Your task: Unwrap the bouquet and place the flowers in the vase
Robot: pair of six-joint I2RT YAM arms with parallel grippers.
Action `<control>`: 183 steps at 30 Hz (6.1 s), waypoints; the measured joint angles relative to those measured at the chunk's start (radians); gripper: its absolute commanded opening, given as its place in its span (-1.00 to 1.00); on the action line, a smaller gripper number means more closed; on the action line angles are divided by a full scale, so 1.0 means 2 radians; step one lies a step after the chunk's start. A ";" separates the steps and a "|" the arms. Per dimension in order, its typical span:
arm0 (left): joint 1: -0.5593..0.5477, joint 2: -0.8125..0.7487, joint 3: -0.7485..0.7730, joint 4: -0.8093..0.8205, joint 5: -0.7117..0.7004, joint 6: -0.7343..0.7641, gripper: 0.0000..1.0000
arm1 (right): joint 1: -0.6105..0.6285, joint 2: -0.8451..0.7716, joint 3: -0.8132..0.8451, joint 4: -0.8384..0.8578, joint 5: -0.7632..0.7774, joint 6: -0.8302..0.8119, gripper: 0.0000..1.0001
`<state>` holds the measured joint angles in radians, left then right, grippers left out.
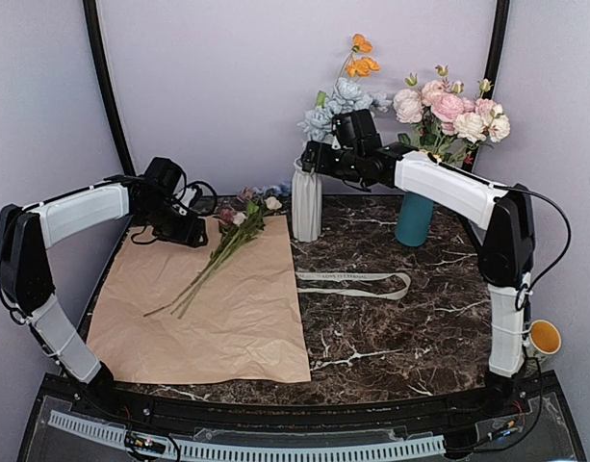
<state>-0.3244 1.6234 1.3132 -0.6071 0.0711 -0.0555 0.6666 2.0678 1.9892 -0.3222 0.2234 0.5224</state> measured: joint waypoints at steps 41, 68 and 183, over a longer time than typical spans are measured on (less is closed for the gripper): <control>0.010 0.192 0.070 -0.075 -0.005 0.032 -0.57 | 0.008 -0.144 -0.147 -0.030 -0.084 0.016 0.94; 0.012 0.180 0.124 -0.098 -0.026 0.006 -1.00 | 0.010 -0.122 -0.121 0.011 -0.117 0.003 0.93; -0.008 -0.166 -0.107 0.204 0.130 -0.007 0.68 | -0.001 0.017 0.032 0.146 -0.031 -0.215 -0.11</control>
<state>-0.3408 1.2919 1.1000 -0.2001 0.3313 -0.0696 0.6647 2.1021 2.0525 -0.0307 0.1604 0.0933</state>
